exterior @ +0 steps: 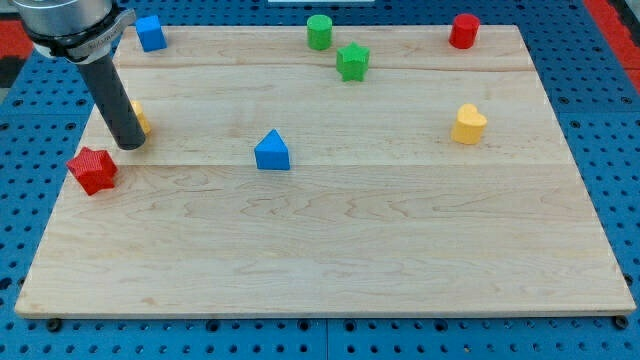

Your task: Slightly touch the red star and yellow hexagon

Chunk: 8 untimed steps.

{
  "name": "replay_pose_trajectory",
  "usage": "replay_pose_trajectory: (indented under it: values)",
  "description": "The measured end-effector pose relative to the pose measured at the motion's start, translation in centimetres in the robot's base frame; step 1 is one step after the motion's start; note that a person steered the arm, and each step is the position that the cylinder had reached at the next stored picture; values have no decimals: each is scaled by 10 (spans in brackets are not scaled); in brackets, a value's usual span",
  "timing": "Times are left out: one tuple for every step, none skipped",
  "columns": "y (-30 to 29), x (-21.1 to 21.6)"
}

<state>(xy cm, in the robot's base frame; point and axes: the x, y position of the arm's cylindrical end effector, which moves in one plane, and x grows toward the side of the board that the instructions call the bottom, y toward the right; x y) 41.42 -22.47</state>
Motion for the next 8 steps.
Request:
replay_pose_trajectory:
  values:
    - [3, 26]
    - [21, 32]
    - [31, 21]
    - [31, 2]
    - [35, -4]
    - [42, -8]
    - [47, -9]
    - [47, -9]
